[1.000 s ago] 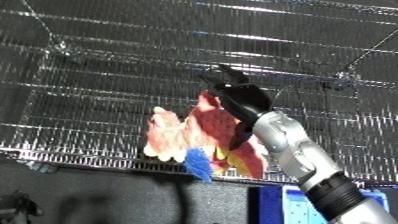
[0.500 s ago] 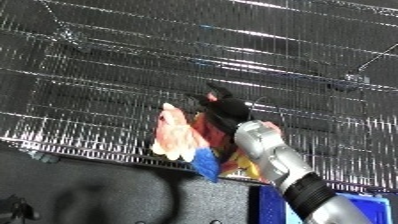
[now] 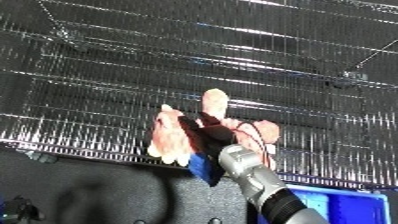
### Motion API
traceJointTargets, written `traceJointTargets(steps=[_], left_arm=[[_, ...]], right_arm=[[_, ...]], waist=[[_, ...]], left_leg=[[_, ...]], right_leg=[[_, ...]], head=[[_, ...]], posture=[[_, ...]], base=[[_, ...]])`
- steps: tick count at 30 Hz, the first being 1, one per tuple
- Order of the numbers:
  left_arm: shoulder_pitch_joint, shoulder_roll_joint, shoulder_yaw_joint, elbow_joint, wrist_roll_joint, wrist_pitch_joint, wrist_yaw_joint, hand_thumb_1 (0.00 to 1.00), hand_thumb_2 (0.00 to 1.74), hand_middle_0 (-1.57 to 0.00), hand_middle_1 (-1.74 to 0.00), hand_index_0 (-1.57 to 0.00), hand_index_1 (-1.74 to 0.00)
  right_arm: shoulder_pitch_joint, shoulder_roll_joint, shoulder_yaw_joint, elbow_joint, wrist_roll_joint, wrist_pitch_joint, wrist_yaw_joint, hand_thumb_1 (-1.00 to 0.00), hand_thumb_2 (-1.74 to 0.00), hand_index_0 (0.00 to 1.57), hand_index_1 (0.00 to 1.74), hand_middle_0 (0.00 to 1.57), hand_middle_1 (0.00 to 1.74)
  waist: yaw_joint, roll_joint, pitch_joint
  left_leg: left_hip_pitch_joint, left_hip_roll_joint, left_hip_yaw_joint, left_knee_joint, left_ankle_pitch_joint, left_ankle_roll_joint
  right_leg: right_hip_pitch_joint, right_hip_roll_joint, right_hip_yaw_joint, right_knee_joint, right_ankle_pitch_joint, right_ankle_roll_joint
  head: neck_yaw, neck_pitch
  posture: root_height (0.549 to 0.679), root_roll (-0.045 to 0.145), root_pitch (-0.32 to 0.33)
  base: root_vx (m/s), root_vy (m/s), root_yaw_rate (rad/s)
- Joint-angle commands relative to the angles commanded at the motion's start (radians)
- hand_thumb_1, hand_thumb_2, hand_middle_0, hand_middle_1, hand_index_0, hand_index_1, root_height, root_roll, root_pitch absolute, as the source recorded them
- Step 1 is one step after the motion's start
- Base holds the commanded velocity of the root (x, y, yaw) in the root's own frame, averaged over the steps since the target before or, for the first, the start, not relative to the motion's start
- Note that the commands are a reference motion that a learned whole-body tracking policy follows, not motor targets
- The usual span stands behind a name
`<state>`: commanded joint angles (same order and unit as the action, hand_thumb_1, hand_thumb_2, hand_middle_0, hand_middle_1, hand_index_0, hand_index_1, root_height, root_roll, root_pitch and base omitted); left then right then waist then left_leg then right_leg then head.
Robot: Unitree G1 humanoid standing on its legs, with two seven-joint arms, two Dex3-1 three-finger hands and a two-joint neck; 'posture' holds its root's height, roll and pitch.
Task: Pick up the object and place it into the box
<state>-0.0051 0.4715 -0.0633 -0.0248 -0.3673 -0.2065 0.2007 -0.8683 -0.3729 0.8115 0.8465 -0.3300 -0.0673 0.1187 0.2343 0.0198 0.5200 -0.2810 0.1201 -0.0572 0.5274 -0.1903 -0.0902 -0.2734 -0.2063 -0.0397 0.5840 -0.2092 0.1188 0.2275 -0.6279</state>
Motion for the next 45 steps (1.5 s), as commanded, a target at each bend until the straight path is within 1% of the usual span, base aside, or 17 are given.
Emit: traceJointTargets(steps=[4,9,14,22,25,29,34,38,41,42,43,44,45], left_arm=[[-0.002,0.014,0.008,-0.005,-0.012,-0.002,-0.004,1.00,1.74,-1.57,-1.74,-1.57,-1.74],[-0.008,0.034,0.002,-0.008,-0.028,0.003,-0.020,1.00,1.74,-1.57,-1.74,-1.57,-1.74],[-0.016,0.040,-0.005,-0.004,-0.040,0.007,-0.029,1.00,1.74,-1.57,-1.74,-1.57,-1.74],[-0.018,0.031,-0.016,0.010,-0.052,0.013,-0.036,1.00,1.74,-1.57,-1.74,-1.57,-1.74],[-0.018,0.027,-0.016,0.016,-0.055,0.017,-0.037,1.00,1.74,-1.57,-1.74,-1.57,-1.74],[-0.022,0.022,-0.009,0.027,-0.057,0.022,-0.032,1.00,1.74,-1.57,-1.74,-1.57,-1.74],[-0.017,0.012,0.013,0.036,-0.053,0.030,-0.023,1.00,1.74,-1.57,-1.74,-1.57,-1.74],[-0.005,0.001,0.032,0.037,-0.043,0.038,-0.016,1.00,1.74,-1.57,-1.74,-1.57,-1.74],[0.005,-0.011,0.044,0.033,-0.032,0.045,-0.012,1.00,1.74,-1.57,-1.74,-1.57,-1.74],[0.005,-0.011,0.044,0.033,-0.032,0.045,-0.012,1.00,1.74,-1.57,-1.74,-1.57,-1.74],[0.010,-0.015,0.047,0.032,-0.028,0.047,-0.011,1.00,1.74,-1.57,-1.74,-1.57,-1.74],[0.019,-0.022,0.051,0.027,-0.021,0.051,-0.010,1.00,1.74,-1.57,-1.74,-1.57,-1.74],[0.024,-0.025,0.052,0.024,-0.018,0.053,-0.010,1.00,1.74,-1.57,-1.74,-1.57,-1.74]], right_arm=[[-0.008,-0.013,-0.004,0.002,0.012,0.004,-0.004,-0.45,-0.78,0.71,0.78,0.71,0.78],[-0.018,-0.062,-0.020,-0.034,0.031,0.008,-0.008,-0.70,-1.22,1.10,1.22,1.10,1.22],[-0.024,-0.098,-0.040,-0.063,0.039,0.012,-0.015,-0.70,-1.22,1.10,1.22,1.10,1.22],[-0.016,-0.150,-0.091,-0.126,0.064,0.015,-0.035,-0.70,-1.22,1.10,1.22,1.10,1.22],[-0.017,-0.186,-0.121,-0.176,0.083,0.019,-0.050,-0.70,-1.22,1.10,1.22,1.10,1.22],[-0.013,-0.248,-0.181,-0.265,0.120,0.025,-0.078,-0.70,-1.22,1.10,1.22,1.10,1.22],[0.029,-0.335,-0.294,-0.401,0.182,0.027,-0.123,-0.70,-1.22,1.10,1.22,1.10,1.22],[0.104,-0.390,-0.411,-0.508,0.218,0.027,-0.162,-0.70,-1.22,1.10,1.22,1.10,1.22],[0.192,-0.409,-0.512,-0.580,0.240,0.027,-0.190,-0.70,-1.22,1.10,1.22,1.10,1.22],[0.192,-0.409,-0.512,-0.580,0.240,0.027,-0.190,-0.70,-1.22,1.10,1.22,1.10,1.22],[0.228,-0.408,-0.551,-0.604,0.248,0.026,-0.199,-0.70,-1.22,1.10,1.22,1.10,1.22],[0.306,-0.398,-0.630,-0.653,0.261,0.022,-0.216,-0.70,-1.22,1.10,1.22,1.10,1.22],[0.343,-0.391,-0.667,-0.675,0.264,0.019,-0.224,-0.70,-1.22,1.10,1.22,1.10,1.22]], waist=[[-0.003,-0.002,0.000],[-0.007,-0.001,0.000],[-0.012,0.002,0.000],[-0.025,0.008,0.000],[-0.033,0.008,0.000],[-0.047,0.010,-0.001],[-0.073,0.011,-0.009],[-0.100,0.013,-0.014],[-0.128,0.016,-0.017],[-0.128,0.016,-0.017],[-0.137,0.017,-0.018],[-0.153,0.020,-0.021],[-0.159,0.022,-0.022]], left_leg=[[0.006,0.001,0.002,-0.004,0.002,-0.0019],[0.013,0.001,0.001,-0.004,0.003,-0.0018],[0.017,0.001,0.003,-0.001,0.004,-0.0015],[0.024,0.002,0.008,0.009,0.002,0.0000],[0.030,0.003,0.011,0.009,0.002,-0.0002],[0.037,0.005,0.014,0.011,0.001,-0.0003],[0.045,0.009,0.020,0.015,-0.001,-0.0011],[0.053,0.013,0.027,0.022,-0.005,-0.0012],[0.061,0.018,0.034,0.023,-0.007,-0.0005],[0.061,0.018,0.034,0.023,-0.007,-0.0005],[0.064,0.019,0.036,0.022,-0.007,-0.0002],[0.070,0.022,0.041,0.020,-0.007,0.0002],[0.072,0.023,0.043,0.020,-0.007,0.0004]], right_leg=[[0.001,-0.0002,0.001,0.002,-0.001,0.0000],[0.002,-0.0032,0.004,0.011,-0.003,-0.0016],[0.002,-0.0059,0.007,0.018,-0.005,-0.0022],[0.000,-0.0053,0.015,0.035,-0.013,-0.0040],[0.001,-0.0051,0.018,0.040,-0.016,-0.0045],[0.000,-0.0055,0.024,0.049,-0.020,-0.0064],[-0.003,-0.0059,0.033,0.065,-0.026,-0.0093],[-0.005,-0.0052,0.042,0.078,-0.032,-0.0117],[-0.006,-0.0042,0.050,0.085,-0.036,-0.0133],[-0.006,-0.0042,0.050,0.085,-0.036,-0.0133],[-0.005,-0.0040,0.053,0.086,-0.037,-0.0137],[-0.005,-0.0031,0.057,0.087,-0.037,-0.0143],[-0.005,-0.0025,0.060,0.087,-0.037,-0.0143]], head=[[0.006,0.004],[0.026,0.010],[0.035,0.017],[0.054,0.024],[0.064,0.027],[0.085,0.032],[0.131,0.047],[0.157,0.067],[0.183,0.086],[0.183,0.086],[0.200,0.094],[0.230,0.100],[0.241,0.096]], posture=[[0.652,0.020,-0.031],[0.651,0.021,-0.039],[0.650,0.022,-0.047],[0.648,0.024,-0.060],[0.647,0.026,-0.065],[0.646,0.027,-0.071],[0.644,0.029,-0.079],[0.643,0.032,-0.087],[0.642,0.033,-0.092],[0.642,0.033,-0.092],[0.642,0.034,-0.093],[0.642,0.036,-0.096],[0.642,0.036,-0.097]], base=[[-0.022,0.002,-0.029],[-0.016,-0.006,-0.008],[-0.012,-0.001,-0.026],[-0.011,-0.005,-0.033],[-0.011,-0.010,-0.030],[-0.009,-0.011,-0.020],[-0.011,-0.018,-0.041],[-0.012,-0.022,-0.062],[-0.012,-0.017,-0.101],[-0.011,-0.014,-0.104],[-0.012,-0.014,-0.108],[-0.013,-0.010,-0.106],[-0.017,-0.011,-0.119]])
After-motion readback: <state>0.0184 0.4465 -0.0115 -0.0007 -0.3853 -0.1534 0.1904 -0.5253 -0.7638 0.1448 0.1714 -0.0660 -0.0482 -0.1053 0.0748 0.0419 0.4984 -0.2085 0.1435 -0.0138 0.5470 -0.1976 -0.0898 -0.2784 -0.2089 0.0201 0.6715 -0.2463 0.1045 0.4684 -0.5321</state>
